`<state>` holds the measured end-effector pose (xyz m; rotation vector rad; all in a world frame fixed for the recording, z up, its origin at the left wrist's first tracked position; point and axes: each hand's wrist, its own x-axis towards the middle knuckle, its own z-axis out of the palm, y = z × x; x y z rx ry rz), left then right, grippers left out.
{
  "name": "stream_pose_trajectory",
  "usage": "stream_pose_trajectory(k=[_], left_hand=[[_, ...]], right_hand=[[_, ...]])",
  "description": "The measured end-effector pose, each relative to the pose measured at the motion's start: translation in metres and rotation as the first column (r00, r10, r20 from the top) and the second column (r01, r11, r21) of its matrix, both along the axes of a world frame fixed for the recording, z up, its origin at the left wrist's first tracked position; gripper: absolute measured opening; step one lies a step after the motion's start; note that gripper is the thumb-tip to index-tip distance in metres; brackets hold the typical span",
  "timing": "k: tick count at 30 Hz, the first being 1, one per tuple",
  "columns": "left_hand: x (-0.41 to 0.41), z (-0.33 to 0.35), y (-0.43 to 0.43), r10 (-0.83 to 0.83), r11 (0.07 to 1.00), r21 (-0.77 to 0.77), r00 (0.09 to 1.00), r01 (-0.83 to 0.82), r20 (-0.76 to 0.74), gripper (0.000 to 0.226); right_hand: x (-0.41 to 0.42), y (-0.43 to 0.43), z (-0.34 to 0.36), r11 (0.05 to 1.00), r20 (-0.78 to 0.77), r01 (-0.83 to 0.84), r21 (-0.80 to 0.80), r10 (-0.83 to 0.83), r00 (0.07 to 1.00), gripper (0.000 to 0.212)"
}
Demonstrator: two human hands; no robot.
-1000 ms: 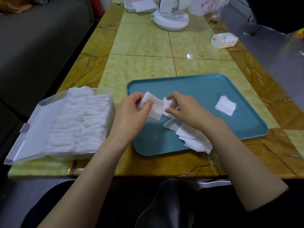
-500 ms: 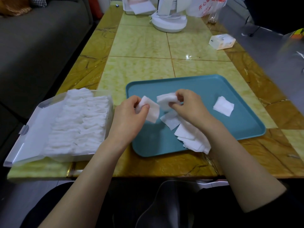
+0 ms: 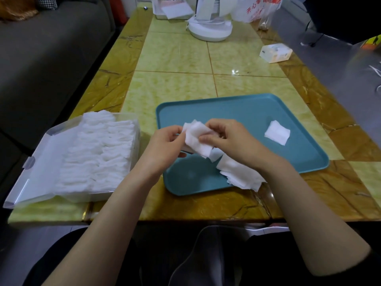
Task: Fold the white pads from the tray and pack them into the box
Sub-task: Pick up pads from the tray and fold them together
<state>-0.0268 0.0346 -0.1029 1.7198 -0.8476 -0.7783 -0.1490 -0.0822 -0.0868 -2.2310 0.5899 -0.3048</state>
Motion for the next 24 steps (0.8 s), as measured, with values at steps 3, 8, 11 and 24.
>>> stream_pose_trajectory(k=[3,8,11,24], left_hand=[[0.000,0.002,0.002,0.020,1.000,0.001,1.000,-0.020,0.007,0.028],[-0.004,0.009,0.005,0.015,1.000,0.006,0.995,-0.015,-0.094,0.032],[-0.006,0.004,0.006,-0.036,0.998,0.060,0.991,0.028,0.131,0.034],[0.005,-0.003,0.007,0.157,0.984,0.016,0.910,-0.177,0.385,0.020]], right_hand=[[-0.001,0.003,-0.001,0.996,0.000,-0.006,-0.085,0.006,1.000,0.023],[0.000,0.002,-0.004,0.988,0.011,-0.002,-0.157,0.004,1.000,0.019],[0.000,0.000,-0.006,0.985,0.021,-0.011,-0.175,0.014,1.000,0.011],[-0.011,-0.017,-0.031,0.959,-0.354,0.141,-0.244,-0.223,0.908,0.054]])
